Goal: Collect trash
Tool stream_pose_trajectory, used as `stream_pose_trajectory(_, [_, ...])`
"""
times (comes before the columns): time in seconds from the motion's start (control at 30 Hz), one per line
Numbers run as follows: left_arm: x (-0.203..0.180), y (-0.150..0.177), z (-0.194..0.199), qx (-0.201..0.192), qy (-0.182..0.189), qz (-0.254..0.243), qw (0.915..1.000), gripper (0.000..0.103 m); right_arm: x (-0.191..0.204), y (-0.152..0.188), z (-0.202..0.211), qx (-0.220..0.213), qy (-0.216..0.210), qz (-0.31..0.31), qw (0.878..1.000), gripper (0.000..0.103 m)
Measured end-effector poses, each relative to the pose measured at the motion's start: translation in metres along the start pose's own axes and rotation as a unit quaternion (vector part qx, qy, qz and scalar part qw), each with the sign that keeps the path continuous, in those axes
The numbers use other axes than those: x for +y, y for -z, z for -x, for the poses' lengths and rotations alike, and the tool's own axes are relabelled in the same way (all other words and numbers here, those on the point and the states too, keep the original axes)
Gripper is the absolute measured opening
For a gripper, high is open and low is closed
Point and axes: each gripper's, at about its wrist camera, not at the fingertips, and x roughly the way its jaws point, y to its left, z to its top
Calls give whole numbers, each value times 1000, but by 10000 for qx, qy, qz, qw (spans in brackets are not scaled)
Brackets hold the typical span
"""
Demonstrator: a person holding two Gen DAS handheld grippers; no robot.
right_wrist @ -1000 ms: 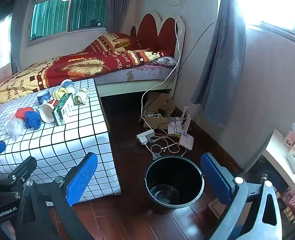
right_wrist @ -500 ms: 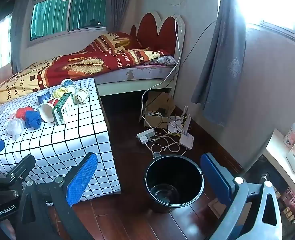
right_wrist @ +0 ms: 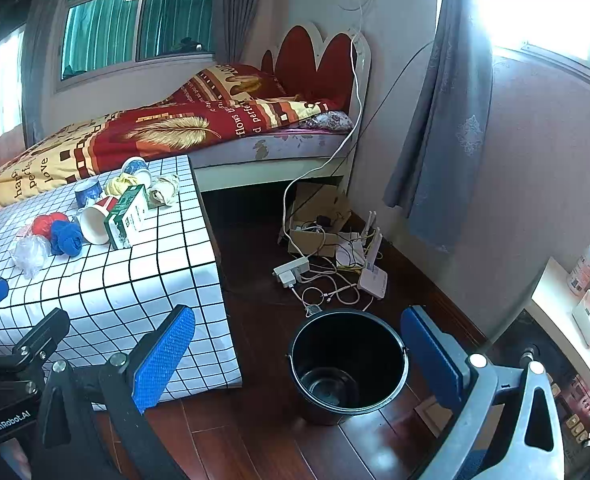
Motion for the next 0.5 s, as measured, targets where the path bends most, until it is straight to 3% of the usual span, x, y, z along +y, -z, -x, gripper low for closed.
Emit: stream_pose_trajectory(0.5, [-2, -1, 0, -34, 27, -15, 10000, 103, -2, -2, 0, 3, -32, -3, 10000, 103])
